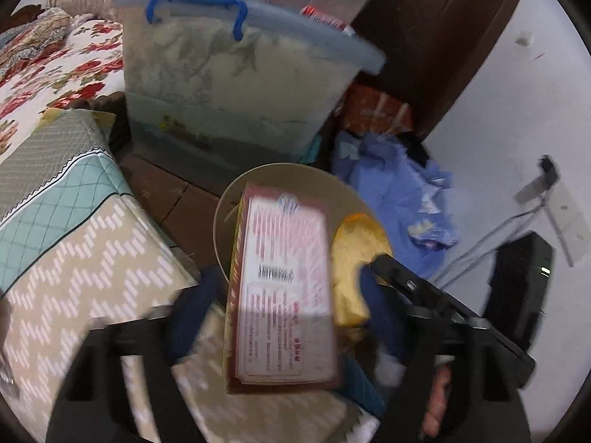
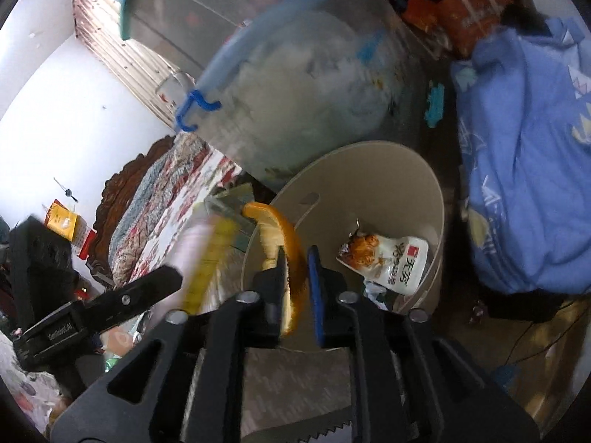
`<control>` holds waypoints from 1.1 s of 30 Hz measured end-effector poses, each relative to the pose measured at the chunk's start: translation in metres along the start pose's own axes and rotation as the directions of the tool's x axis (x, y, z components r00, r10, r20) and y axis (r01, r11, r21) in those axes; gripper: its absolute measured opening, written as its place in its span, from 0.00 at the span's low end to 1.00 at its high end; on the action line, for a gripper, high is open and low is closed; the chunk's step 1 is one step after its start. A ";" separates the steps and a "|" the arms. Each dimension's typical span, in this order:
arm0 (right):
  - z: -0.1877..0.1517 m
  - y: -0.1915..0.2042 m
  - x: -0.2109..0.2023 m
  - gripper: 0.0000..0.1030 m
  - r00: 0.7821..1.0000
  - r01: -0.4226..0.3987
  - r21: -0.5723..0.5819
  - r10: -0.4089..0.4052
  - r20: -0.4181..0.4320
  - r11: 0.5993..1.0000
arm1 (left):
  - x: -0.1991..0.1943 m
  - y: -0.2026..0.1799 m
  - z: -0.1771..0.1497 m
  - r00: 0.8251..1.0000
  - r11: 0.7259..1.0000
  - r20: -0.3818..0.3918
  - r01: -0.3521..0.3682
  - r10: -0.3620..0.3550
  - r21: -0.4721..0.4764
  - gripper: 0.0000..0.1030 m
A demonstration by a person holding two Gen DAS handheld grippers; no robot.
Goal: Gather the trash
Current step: 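Carry both items to the beige wastebasket and open both tools to drop them, then return both tools to the table toward the plastic bottle and bag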
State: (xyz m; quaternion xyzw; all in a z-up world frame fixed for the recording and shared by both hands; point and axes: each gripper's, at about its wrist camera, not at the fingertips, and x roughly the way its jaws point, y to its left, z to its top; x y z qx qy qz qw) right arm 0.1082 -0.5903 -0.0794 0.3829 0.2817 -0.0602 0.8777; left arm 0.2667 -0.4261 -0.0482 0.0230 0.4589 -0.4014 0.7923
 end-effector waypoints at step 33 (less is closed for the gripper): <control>-0.206 0.264 -0.018 0.61 0.902 -0.372 -0.385 0.230 -0.367 0.845 | -0.443 0.213 -0.287 0.726 0.772 0.419 -0.241 0.546 -0.588 0.77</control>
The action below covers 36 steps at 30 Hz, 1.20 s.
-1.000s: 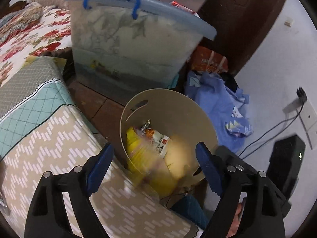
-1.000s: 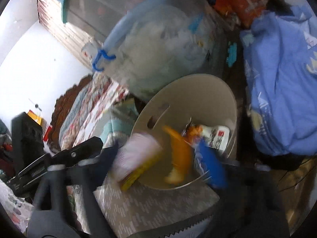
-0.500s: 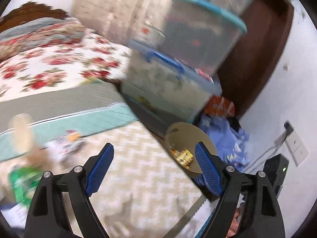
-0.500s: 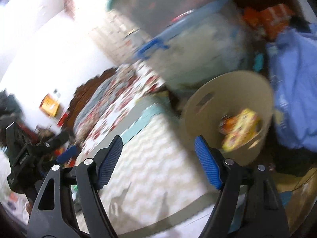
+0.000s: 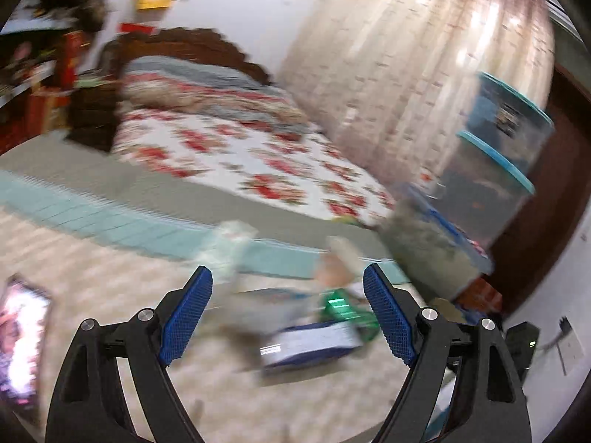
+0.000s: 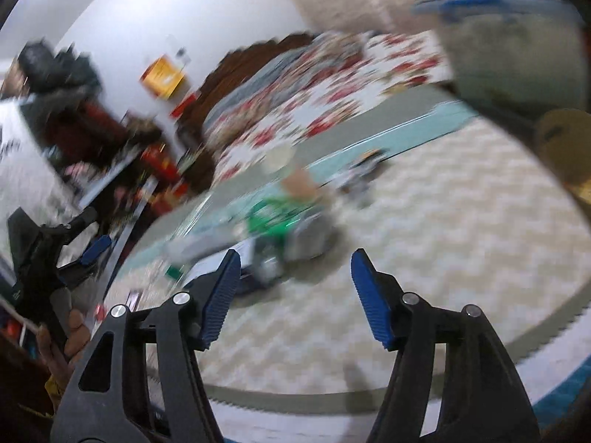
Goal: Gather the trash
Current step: 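Return both tools to the table toward the plastic bottle and bag, then grasp the clear plastic bag with the right tool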
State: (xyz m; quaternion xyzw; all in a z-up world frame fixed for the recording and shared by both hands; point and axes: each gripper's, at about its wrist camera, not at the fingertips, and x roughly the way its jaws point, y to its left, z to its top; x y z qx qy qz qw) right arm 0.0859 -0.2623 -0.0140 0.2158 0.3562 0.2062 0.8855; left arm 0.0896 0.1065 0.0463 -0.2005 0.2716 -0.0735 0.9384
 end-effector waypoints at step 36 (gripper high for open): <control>-0.015 0.204 0.161 0.48 0.985 0.062 -0.865 -0.172 -0.028 0.498 | 0.052 0.087 -0.042 0.973 0.990 -0.211 -0.113 0.093 -0.083 0.83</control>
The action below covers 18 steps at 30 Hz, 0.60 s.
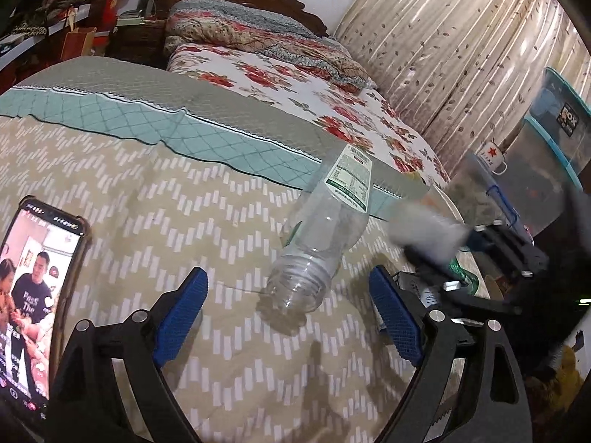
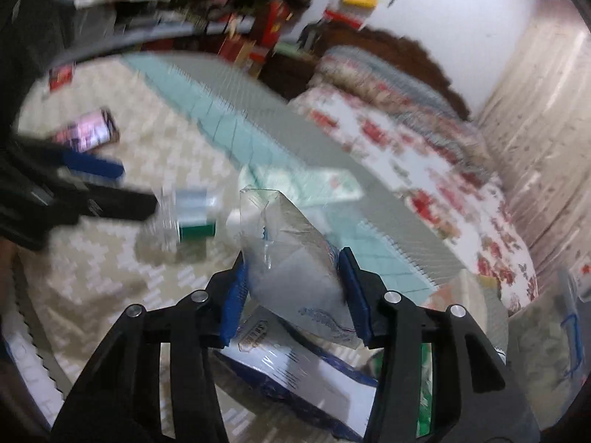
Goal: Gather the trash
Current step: 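Grasp the clear plastic bag with the right tool, then grasp the clear plastic bottle with the left tool while the right holds the bag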
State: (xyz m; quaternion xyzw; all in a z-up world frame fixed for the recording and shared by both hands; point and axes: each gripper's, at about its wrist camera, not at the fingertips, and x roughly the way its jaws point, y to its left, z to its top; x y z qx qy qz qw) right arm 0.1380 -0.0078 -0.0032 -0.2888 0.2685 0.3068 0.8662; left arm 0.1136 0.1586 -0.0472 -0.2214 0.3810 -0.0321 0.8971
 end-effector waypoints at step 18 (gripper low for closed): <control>-0.116 -0.080 -0.126 0.48 0.973 -0.229 0.699 0.129 0.194 0.678 | 0.046 -0.033 -0.002 0.995 0.990 -0.044 -0.079 0.085 0.120 0.90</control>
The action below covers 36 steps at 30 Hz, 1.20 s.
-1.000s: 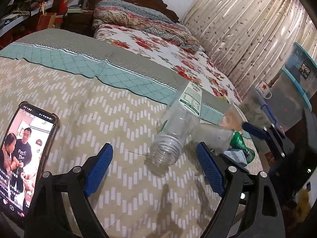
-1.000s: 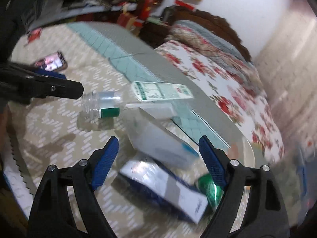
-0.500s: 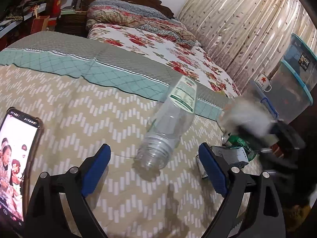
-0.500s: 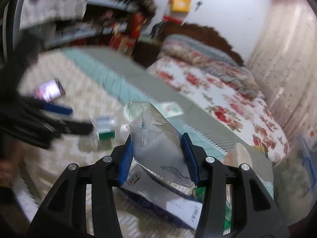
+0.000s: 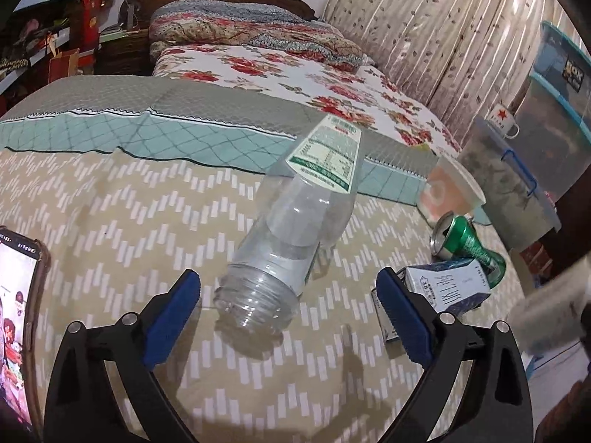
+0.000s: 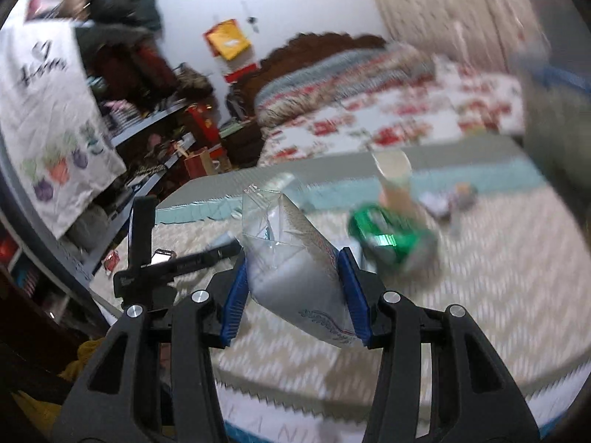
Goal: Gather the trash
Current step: 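Grasp the clear plastic bottle with the left tool while the right holds the bag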
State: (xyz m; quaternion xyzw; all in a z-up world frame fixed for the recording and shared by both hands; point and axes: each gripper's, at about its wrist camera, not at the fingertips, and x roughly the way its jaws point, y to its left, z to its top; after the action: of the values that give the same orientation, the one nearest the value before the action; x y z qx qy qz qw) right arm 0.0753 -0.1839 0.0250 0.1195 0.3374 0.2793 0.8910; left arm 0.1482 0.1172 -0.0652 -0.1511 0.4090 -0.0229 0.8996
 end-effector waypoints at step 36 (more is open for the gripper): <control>-0.046 -0.043 0.018 0.48 0.984 -0.116 0.260 0.146 -0.099 0.959 | -0.040 0.001 -0.060 1.000 1.000 -0.020 -0.019 0.019 -0.012 0.49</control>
State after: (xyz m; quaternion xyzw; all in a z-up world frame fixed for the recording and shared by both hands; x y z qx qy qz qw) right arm 0.0737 -0.2073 -0.0363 0.2378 0.4131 0.2990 0.8267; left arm 0.0766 0.1095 -0.0737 -0.1525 0.4197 -0.0133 0.8947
